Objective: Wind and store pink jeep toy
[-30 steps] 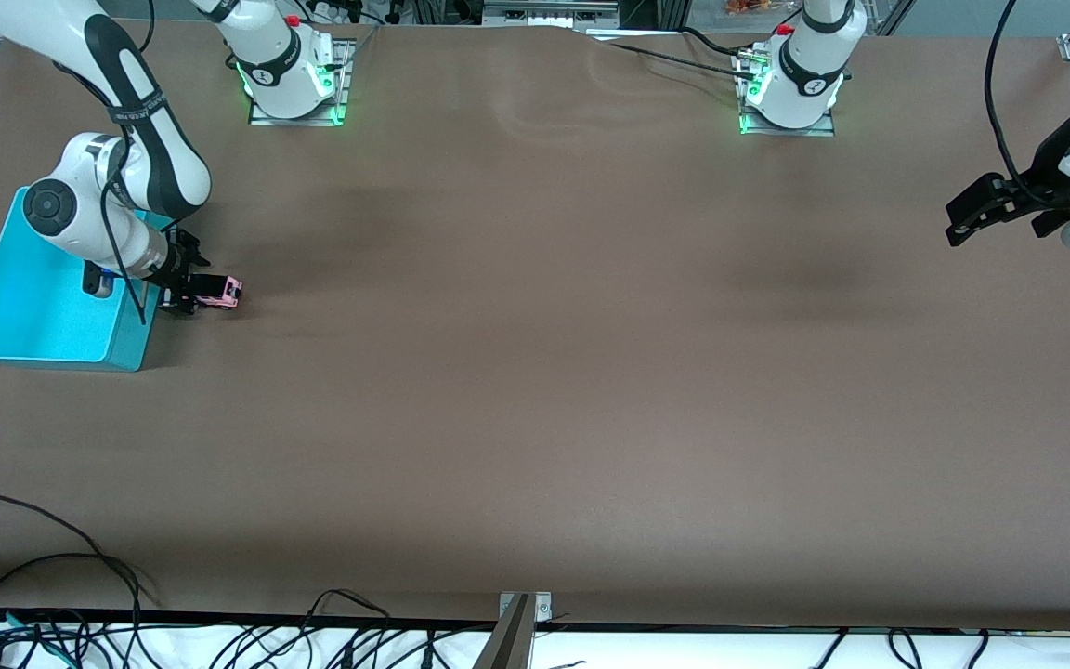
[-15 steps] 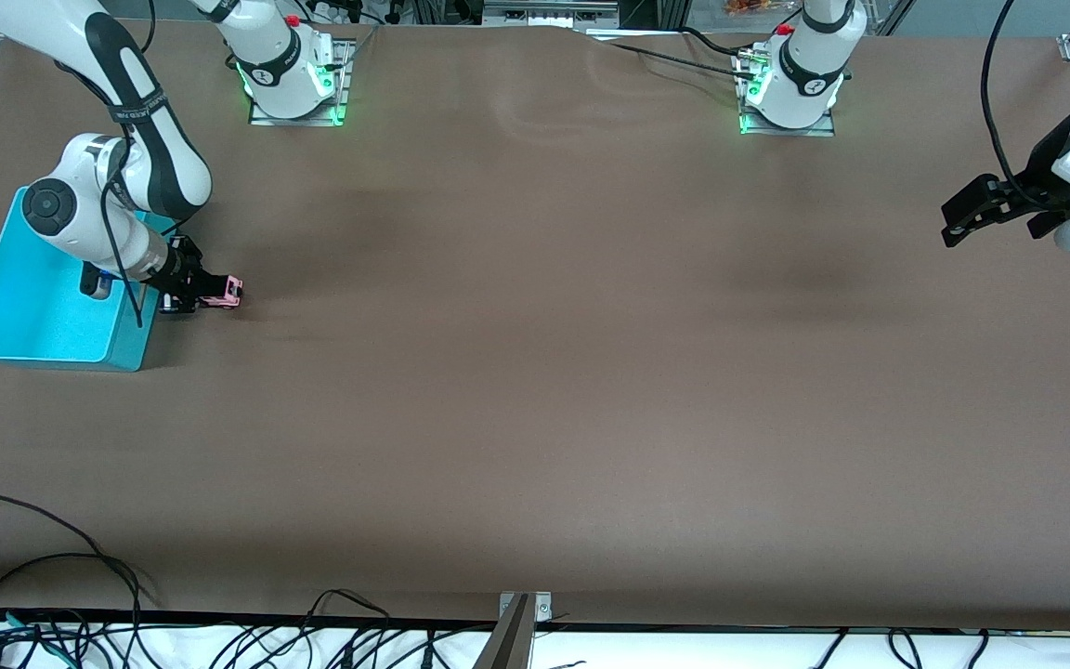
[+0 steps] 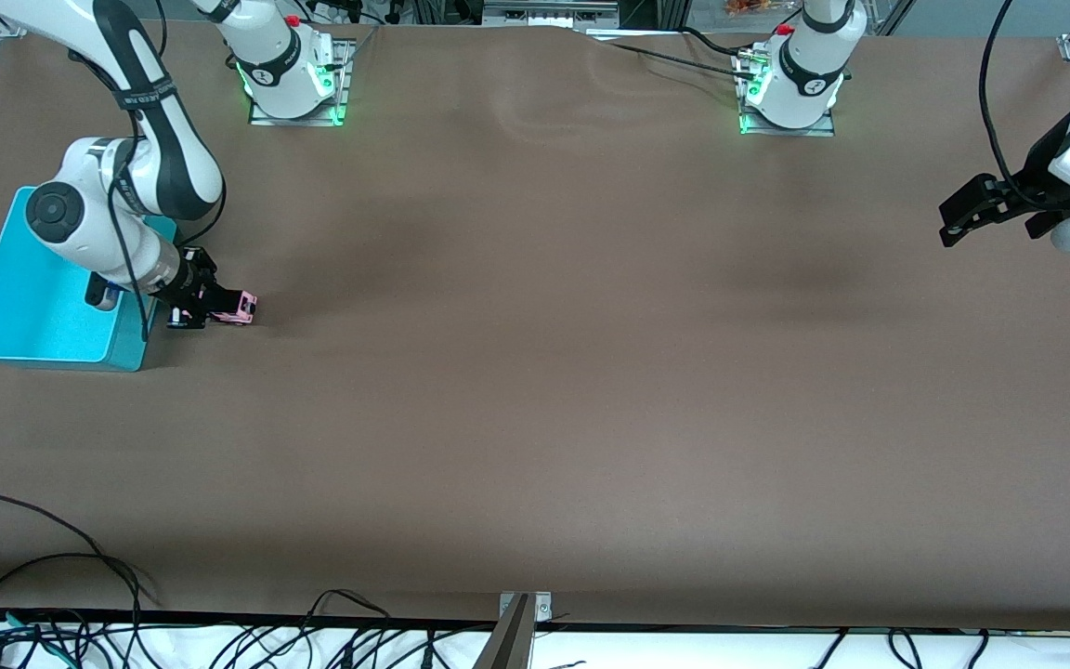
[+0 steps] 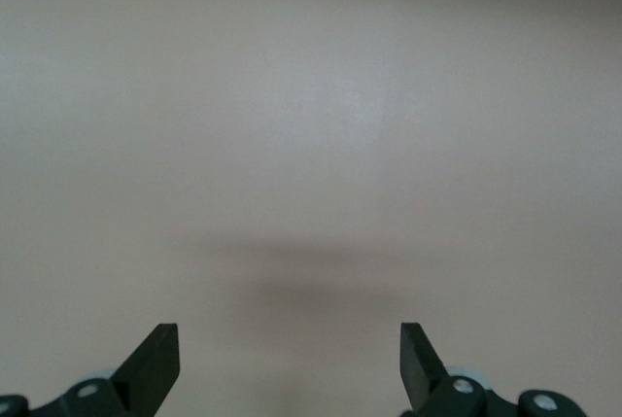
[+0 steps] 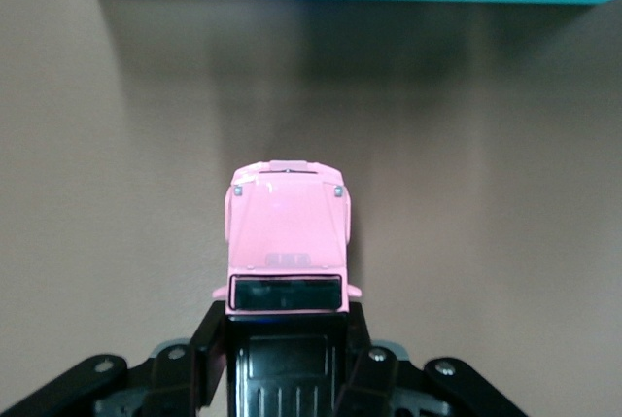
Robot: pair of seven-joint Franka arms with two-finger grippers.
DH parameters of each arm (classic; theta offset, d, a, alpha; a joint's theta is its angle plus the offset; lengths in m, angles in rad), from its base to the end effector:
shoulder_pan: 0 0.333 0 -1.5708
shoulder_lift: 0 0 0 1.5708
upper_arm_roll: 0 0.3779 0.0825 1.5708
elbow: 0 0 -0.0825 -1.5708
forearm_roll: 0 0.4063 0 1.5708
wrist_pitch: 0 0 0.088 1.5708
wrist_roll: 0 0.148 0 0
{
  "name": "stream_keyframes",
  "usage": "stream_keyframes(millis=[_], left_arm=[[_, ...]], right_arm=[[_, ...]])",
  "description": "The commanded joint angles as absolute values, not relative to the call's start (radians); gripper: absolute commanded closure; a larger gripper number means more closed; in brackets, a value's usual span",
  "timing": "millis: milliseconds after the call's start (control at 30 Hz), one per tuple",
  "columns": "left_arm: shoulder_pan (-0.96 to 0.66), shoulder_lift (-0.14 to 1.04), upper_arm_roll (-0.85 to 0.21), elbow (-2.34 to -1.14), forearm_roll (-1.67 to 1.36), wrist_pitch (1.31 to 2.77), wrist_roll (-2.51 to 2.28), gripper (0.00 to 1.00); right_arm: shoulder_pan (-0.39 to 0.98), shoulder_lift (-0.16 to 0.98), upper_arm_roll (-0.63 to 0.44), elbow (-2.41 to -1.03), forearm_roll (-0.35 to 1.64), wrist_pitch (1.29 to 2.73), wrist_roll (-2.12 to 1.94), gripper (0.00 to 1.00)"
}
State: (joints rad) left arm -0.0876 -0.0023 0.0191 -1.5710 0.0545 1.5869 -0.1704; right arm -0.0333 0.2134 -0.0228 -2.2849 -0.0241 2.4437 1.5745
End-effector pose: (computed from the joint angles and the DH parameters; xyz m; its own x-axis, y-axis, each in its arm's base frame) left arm 0.5776 -0.0316 0.6483 0.9946 0.1006 0.0271 0.1019 -0.9935 -0.0506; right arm 0.5493 -0.0316 0.2567 -0.0400 -0.9990 0.0195 -0.9977 0.0410 0.0547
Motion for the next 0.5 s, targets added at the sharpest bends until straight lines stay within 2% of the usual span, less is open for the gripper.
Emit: stream_keyframes(millis=[0,233,467], left_arm=[[-0.087,0.014,0.021,-1.532,0.037,1.562,-0.147,0.00],[-0.087,0.014,0.021,-1.531,0.037,1.562,-0.147,0.00],[-0.083,0.012,0.021,-1.519,0.038,1.559,-0.150,0.00]], right_arm=[[-0.038,0.199,-0.023,-2.183,-0.009,2.303,1.577,0.81],[-0.051,0.202,-0.037,-2.066,-0.009,2.162,1.551,0.81],[-0.051,0.204,-0.136,-1.977,-0.009,2.011,1.404,0.81]])
